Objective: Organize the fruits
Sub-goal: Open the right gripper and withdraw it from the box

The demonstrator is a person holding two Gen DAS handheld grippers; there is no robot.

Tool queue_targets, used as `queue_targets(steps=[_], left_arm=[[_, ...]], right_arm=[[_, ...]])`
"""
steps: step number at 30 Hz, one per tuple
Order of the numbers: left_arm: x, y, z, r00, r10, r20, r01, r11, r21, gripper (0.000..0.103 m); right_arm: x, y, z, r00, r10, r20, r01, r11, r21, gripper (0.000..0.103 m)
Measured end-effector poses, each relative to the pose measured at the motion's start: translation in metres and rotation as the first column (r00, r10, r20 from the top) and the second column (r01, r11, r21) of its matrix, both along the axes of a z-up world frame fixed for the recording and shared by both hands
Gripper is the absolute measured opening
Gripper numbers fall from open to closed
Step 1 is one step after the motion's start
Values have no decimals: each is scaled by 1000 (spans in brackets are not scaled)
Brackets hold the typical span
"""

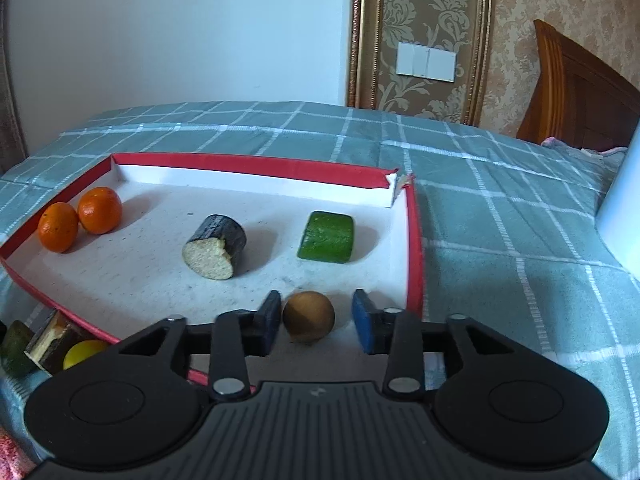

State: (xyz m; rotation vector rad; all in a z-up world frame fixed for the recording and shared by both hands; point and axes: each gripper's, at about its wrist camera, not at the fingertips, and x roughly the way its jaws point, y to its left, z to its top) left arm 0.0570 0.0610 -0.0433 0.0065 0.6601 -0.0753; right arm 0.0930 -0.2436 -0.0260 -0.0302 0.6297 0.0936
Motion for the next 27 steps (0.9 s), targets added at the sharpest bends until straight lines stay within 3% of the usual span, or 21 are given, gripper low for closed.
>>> queue_targets(steps=[4,15,19,22,27], left_arm=[[0,0,0,1000,0,0,0,1000,0,103],[0,0,0,1000,0,0,0,1000,0,103],[0,0,0,1000,0,0,0,1000,-1,103],[0,0,0,1000,0,0,0,1000,-3,103],[-1,4,1,1000,-1,7,1,999,-34,103]], right_arm=[[-9,5,3,998,-20,51,23,999,-49,71],[-23,-2,9,995,-31,95,31,1000,-2,72],[-38,-8,12,991,-46,127,40,998,54,72],[-58,-16,15,984,-70,164,55,994,96,81],[-84,-30,12,977,-89,195,59,986,155,81]])
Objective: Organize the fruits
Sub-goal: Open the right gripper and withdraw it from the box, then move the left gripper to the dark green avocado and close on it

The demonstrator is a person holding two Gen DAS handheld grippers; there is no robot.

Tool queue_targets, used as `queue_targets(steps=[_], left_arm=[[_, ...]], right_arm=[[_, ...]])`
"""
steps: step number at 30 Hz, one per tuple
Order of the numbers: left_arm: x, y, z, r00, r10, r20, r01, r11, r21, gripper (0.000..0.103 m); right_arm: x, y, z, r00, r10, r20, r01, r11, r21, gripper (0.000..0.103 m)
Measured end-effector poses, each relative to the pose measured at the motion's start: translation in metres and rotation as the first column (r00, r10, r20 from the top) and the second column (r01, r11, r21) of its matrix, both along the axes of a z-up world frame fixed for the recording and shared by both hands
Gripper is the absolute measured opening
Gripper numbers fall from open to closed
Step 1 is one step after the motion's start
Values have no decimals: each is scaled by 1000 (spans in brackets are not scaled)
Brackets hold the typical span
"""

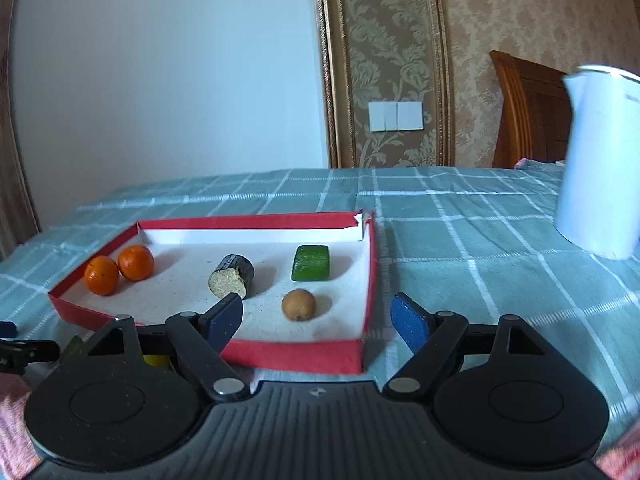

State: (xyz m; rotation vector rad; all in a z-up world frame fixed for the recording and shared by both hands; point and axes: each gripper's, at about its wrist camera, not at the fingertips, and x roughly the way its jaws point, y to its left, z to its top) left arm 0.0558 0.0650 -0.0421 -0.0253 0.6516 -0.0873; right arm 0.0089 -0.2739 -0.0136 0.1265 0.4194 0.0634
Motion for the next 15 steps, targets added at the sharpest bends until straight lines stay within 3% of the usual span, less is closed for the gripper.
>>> queue_targets(steps=[9,15], left_arm=[[-25,-5,6,996,-52,69,56,997,-51,103],[-30,-37,11,983,-160,88,158,987,21,103]], right_arm=[[-1,-7,-10,998,-6,-68,7,1000,14,82],[1,-8,-14,996,2,-89,0,1000,25,82]])
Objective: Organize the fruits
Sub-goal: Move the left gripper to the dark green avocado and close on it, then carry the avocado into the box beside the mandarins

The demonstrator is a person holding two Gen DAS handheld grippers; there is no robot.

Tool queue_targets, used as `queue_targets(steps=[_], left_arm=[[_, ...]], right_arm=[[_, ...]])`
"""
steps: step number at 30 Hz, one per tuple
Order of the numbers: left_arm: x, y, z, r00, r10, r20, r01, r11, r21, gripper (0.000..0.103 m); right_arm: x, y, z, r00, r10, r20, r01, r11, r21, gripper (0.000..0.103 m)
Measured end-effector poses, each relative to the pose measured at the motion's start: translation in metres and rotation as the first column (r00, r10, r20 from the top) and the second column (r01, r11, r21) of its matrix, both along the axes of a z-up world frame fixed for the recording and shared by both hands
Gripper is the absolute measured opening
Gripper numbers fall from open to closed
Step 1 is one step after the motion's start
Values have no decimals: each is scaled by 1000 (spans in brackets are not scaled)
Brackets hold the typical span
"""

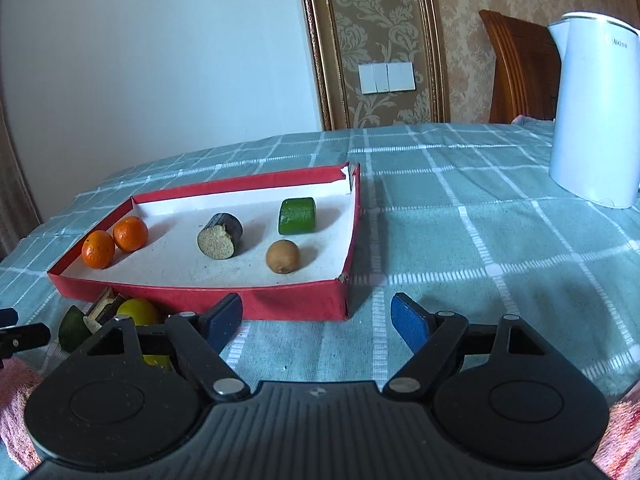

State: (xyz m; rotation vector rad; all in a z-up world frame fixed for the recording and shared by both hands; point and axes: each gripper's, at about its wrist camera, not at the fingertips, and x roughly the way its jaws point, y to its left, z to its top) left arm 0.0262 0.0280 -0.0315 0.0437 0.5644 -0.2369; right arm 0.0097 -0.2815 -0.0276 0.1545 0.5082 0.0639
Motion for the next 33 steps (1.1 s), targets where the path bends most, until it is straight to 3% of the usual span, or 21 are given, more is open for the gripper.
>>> queue_targets(steps=[7,9,15,18,20,23,33], left_arm=[[8,-23,-3,999,-52,1,52,997,64,100],[10,-26,-3,997,-76,-3,76,995,67,87],[16,-29,-8,993,-111,-35,113,992,61,62],[16,-29,-8,989,-143,-35,144,989,45,44],[15,-32,-8,984,-172,-34,173,984,31,26],[11,-39,-8,985,-173,-23,175,983,59,26],[2,-22,1,991,-132,12,132,991,13,26]], right_arm=[[-2,4,0,1000,10,1,-10,1000,-21,82],[-1,5,0,1000,12,-1,-12,1000,-26,82],[-1,7,0,1000,14,2,-14,999,-39,82],[-1,8,0,1000,16,-2,-16,999,-45,82],[-1,9,-1,1000,17,-7,-18,999,-50,82],[0,10,-2,1000,17,-18,-18,998,-61,82],[1,11,-4,999,20,-27,-21,998,-67,82]])
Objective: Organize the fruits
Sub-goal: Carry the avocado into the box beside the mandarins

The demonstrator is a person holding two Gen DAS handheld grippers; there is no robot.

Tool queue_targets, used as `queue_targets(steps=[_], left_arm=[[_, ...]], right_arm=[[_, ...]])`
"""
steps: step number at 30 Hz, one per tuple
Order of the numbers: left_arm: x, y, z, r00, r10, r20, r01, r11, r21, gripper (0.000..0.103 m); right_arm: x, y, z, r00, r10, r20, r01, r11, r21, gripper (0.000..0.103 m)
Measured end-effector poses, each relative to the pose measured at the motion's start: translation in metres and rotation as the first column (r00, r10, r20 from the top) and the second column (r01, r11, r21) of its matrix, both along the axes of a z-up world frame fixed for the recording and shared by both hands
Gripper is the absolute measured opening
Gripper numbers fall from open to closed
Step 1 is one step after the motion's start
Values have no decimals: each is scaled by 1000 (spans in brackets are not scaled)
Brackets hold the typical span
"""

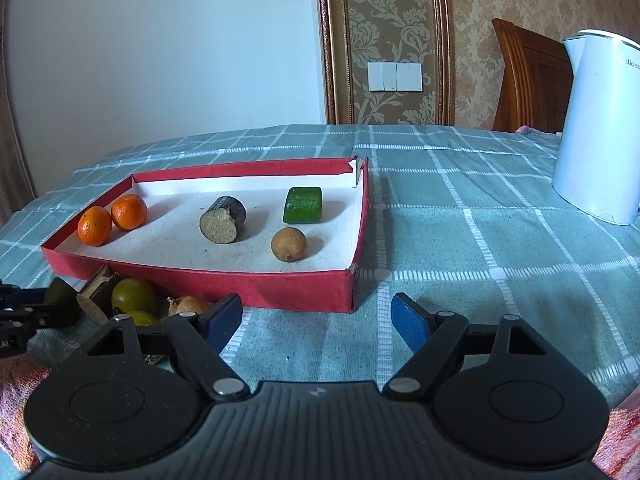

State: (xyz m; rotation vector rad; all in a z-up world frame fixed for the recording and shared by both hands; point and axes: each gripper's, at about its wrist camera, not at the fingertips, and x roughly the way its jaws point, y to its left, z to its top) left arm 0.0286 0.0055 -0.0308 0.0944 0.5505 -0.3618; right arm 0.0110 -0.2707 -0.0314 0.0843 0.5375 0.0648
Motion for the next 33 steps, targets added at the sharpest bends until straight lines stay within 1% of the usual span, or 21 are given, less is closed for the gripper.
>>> queue_targets(steps=[5,13,16,24,27,33], left_arm=[[3,3,15,1000,-2,21,2,1000,-31,26],[32,-12,30,1000,-7,24,8,999,-42,26],[45,-18,30,1000,1,21,-1,999,-33,26],[86,-31,25,1000,8,-22,-8,1000,-22,26],[98,-35,22,999,10,-34,-11,1000,-11,26],[118,-41,17,998,14,-55,-15,1000,-12,26]], right_arm=[[0,0,-1,1000,4,-1,-4,1000,-3,82],[0,0,0,1000,6,-5,-6,1000,-3,82],[1,0,-1,1000,5,-9,-5,1000,-2,82],[4,1,-2,1000,8,-23,-8,1000,-1,82],[5,1,-2,1000,7,-29,-7,1000,3,82],[8,2,-3,999,17,-41,-16,1000,2,82]])
